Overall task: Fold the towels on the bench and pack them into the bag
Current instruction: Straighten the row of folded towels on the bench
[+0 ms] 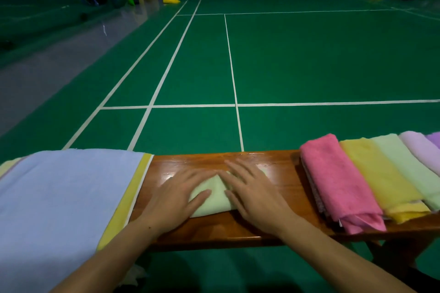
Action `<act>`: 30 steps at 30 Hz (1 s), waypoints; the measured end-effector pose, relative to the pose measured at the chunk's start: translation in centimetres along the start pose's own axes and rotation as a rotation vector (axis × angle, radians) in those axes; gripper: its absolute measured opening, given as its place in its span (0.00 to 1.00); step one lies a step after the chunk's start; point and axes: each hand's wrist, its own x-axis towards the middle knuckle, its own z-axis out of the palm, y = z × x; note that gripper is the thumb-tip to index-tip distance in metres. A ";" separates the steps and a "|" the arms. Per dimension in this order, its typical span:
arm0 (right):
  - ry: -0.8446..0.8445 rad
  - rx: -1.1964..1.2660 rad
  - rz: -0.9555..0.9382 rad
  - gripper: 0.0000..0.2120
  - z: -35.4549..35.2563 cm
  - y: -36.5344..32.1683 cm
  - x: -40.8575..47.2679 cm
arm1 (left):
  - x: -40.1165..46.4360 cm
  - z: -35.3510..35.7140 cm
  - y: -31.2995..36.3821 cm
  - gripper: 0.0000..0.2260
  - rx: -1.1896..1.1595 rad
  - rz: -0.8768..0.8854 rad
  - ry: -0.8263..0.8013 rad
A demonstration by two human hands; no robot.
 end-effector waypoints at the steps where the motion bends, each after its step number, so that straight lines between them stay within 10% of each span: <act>1: -0.078 -0.003 -0.014 0.26 0.2 -0.2 -0.1 | 0.0 0.1 -0.2 0.22 0.004 0.014 -0.050; 13: -0.182 -0.026 0.225 0.21 -2.0 0.3 -0.6 | 0.1 -1.7 -2.8 0.20 -0.100 -0.334 0.037; 22: -0.191 0.169 0.247 0.22 -1.1 -1.2 0.2 | 1.2 -1.8 -4.0 0.41 -0.435 -0.505 -0.206; 30: -0.235 0.778 0.332 0.44 -0.8 -2.2 1.4 | 1.3 -3.3 -0.8 0.12 -0.816 -0.282 -0.015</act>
